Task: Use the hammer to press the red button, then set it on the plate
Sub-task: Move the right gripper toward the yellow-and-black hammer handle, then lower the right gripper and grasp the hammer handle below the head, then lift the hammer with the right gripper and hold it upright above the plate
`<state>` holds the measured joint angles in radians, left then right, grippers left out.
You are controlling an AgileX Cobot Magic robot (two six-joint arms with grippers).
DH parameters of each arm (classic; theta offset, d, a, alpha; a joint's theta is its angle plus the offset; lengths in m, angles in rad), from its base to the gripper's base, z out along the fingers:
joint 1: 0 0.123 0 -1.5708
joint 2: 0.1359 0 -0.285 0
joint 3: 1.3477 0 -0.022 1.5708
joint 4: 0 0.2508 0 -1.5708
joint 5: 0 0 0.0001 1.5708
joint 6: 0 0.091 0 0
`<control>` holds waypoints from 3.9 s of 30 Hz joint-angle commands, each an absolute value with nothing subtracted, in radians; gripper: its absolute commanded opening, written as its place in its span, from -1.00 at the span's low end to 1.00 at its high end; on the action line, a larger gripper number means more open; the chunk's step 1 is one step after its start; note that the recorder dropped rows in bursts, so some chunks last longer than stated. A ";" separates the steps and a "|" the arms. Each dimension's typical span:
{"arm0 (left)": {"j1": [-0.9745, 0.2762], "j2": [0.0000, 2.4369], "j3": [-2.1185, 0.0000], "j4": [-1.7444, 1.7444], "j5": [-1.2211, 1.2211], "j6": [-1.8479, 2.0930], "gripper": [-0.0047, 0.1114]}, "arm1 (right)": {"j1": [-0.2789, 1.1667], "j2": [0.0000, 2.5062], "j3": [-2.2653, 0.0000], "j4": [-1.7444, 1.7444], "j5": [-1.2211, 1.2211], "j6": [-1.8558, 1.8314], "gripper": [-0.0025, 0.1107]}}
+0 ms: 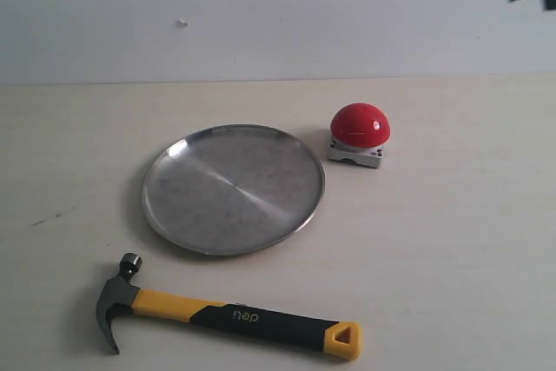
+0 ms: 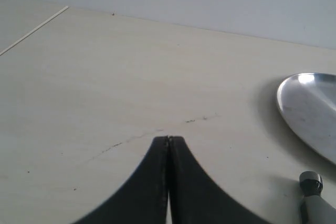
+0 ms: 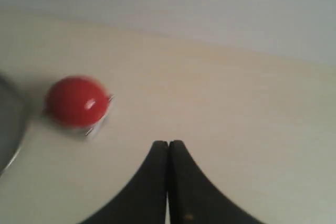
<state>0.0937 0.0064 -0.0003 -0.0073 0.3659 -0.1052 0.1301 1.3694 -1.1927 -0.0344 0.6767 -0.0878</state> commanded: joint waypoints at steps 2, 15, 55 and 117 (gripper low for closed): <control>0.091 0.000 0.000 -0.016 0.361 -0.109 -0.92 | 0.298 1.593 -1.374 0.443 1.142 -0.603 -0.96; 0.091 0.000 0.000 -0.016 0.361 -0.109 -0.92 | 0.765 2.006 -1.595 0.314 1.218 -0.679 -0.96; 0.088 0.000 0.000 -0.016 0.361 -0.109 -0.92 | 0.976 2.352 -1.821 0.075 1.041 -0.574 0.04; 0.088 0.000 0.000 -0.016 0.361 -0.109 -0.92 | 0.976 1.623 -1.816 0.043 0.871 -0.299 -0.96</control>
